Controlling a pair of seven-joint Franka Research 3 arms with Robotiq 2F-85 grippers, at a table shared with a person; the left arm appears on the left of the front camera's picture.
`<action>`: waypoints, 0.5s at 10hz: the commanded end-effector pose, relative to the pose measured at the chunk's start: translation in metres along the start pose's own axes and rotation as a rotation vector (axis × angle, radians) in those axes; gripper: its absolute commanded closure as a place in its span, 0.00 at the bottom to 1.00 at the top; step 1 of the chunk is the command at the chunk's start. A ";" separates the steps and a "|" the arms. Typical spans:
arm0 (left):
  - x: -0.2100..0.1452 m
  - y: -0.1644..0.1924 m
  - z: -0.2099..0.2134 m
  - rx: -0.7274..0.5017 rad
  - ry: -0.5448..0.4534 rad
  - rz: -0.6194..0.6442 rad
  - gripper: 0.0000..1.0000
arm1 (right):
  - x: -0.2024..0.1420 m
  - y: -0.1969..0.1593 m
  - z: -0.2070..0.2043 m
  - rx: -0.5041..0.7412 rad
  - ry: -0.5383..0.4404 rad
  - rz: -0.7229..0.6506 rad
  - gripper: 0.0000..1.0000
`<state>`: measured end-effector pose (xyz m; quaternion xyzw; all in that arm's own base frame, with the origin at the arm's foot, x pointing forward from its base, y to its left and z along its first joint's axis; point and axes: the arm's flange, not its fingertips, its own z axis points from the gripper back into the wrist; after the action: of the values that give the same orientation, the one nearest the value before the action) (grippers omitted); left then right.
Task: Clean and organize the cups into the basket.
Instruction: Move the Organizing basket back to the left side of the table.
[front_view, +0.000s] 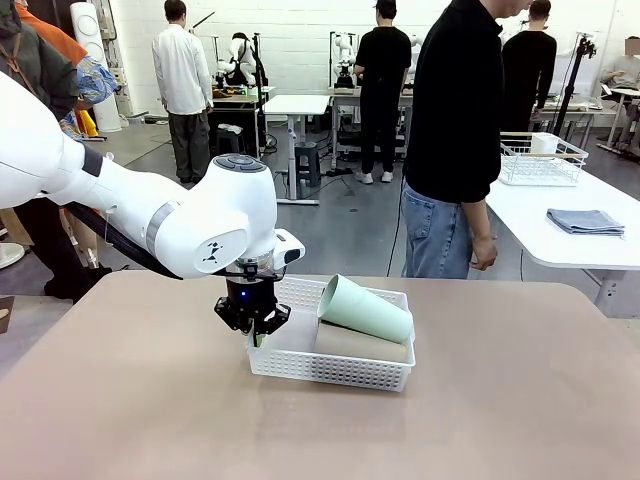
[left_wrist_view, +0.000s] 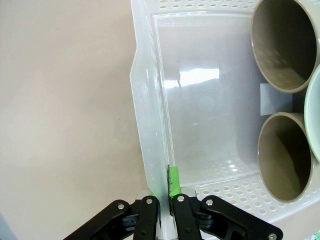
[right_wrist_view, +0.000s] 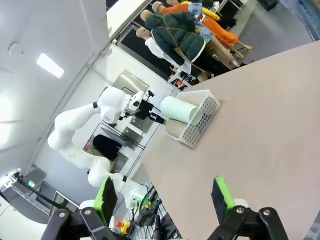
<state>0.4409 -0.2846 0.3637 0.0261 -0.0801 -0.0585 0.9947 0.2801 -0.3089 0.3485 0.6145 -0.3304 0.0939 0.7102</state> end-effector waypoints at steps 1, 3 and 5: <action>0.000 -0.002 0.001 0.013 -0.011 -0.007 1.00 | 0.003 -0.001 -0.009 -0.006 0.021 0.006 0.00; 0.000 -0.002 0.001 0.013 -0.011 -0.007 1.00 | 0.003 -0.001 -0.009 -0.006 0.021 0.006 0.00; 0.000 -0.002 0.001 0.013 -0.011 -0.007 1.00 | 0.003 -0.001 -0.009 -0.006 0.021 0.006 0.00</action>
<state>0.4409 -0.2846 0.3637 0.0261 -0.0801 -0.0585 0.9947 0.2858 -0.3046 0.3477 0.6168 -0.3247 0.1003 0.7100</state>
